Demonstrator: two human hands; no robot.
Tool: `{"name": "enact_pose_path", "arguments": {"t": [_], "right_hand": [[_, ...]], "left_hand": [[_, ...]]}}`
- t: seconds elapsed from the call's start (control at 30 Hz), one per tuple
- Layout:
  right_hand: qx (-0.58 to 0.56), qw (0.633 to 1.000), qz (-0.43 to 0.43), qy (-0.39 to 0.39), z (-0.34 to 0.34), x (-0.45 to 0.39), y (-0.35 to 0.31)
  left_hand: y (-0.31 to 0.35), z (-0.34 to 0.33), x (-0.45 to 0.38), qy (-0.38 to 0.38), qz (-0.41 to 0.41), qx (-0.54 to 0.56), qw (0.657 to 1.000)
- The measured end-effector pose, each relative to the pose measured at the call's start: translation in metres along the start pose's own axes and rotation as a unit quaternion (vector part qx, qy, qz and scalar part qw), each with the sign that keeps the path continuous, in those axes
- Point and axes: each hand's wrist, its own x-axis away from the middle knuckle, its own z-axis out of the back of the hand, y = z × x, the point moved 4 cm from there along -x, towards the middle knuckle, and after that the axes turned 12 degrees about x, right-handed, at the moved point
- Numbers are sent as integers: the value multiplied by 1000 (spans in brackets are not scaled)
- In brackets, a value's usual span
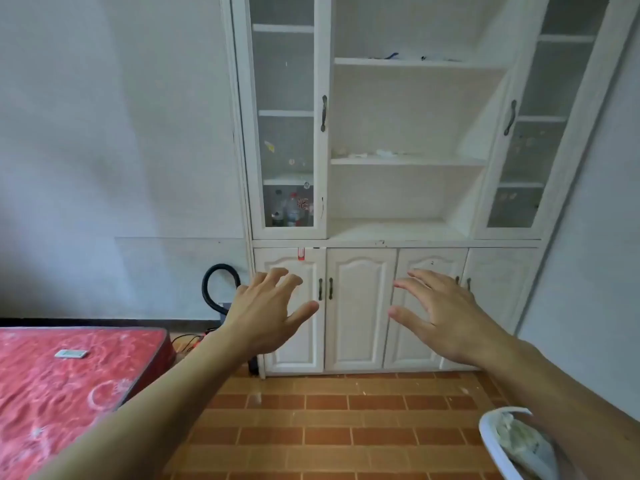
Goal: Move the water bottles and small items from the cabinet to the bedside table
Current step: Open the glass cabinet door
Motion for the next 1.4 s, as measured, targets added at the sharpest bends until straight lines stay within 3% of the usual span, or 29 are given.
{"name": "enact_pose_path", "arguments": {"t": [0.57, 1.4], "right_hand": [[-46, 999, 21, 17, -39, -276, 128], [-37, 998, 37, 32, -101, -612, 122]], "left_hand": [[-35, -54, -272, 18, 46, -12, 999], [-171, -96, -578, 30, 20, 23, 999]]}}
